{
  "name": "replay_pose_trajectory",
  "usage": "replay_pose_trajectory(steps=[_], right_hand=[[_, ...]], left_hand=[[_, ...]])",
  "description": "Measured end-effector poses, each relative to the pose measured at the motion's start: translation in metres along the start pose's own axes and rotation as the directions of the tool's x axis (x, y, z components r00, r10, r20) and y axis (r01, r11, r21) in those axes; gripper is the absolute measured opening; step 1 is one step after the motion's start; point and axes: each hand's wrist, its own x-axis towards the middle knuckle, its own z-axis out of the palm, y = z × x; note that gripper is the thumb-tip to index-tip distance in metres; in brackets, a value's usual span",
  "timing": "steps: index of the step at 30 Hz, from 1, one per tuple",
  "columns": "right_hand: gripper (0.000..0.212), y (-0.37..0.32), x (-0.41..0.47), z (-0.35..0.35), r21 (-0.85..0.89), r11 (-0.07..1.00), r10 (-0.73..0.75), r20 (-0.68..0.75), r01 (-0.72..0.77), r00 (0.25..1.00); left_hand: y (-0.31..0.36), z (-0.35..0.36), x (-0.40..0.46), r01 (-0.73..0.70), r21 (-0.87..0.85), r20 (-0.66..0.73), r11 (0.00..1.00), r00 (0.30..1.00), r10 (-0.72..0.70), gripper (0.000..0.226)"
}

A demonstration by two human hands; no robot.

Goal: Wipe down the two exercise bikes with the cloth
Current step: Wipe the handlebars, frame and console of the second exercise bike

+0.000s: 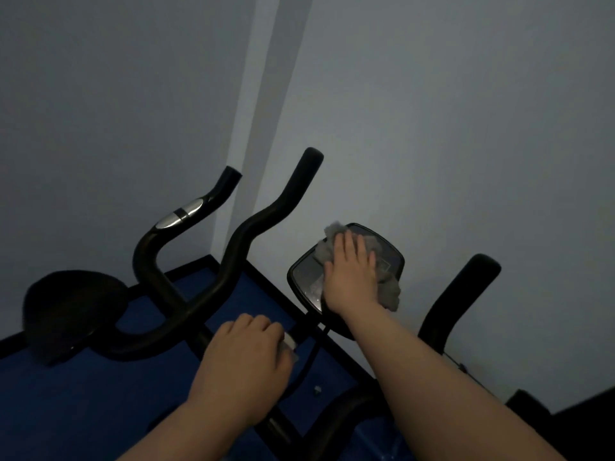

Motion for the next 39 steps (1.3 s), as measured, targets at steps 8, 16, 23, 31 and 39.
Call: replay_pose_trajectory(steps=[8,16,23,31,39], right_hand=[[0.068,0.019,-0.054,0.008,-0.051,0.910,-0.357,0.405,0.410,0.842],[0.068,0.019,0.001,-0.004,-0.030,0.995,-0.087,0.189,0.094,0.978],[0.069,0.019,-0.053,0.010,-0.065,0.955,-0.229,0.457,0.290,0.859],[0.067,0.040,0.003,0.001,-0.040,0.983,0.184,0.120,-0.181,0.976],[0.065,-0.026,0.012,0.004,0.001,0.981,-0.189,0.229,0.193,0.955]], left_hand=[[-0.003,0.001,-0.004,0.000,-0.019,-0.013,1.000,1.000,0.000,0.026],[-0.006,0.003,-0.003,0.002,-0.047,-0.012,0.999,1.000,-0.003,0.030],[-0.006,0.001,-0.005,-0.032,-0.025,-0.005,0.999,0.999,0.032,0.031],[-0.004,-0.001,-0.009,-0.010,-0.088,-0.052,0.996,0.999,0.006,0.025],[-0.003,-0.004,-0.012,0.040,-0.072,-0.098,0.997,0.994,-0.047,0.018]])
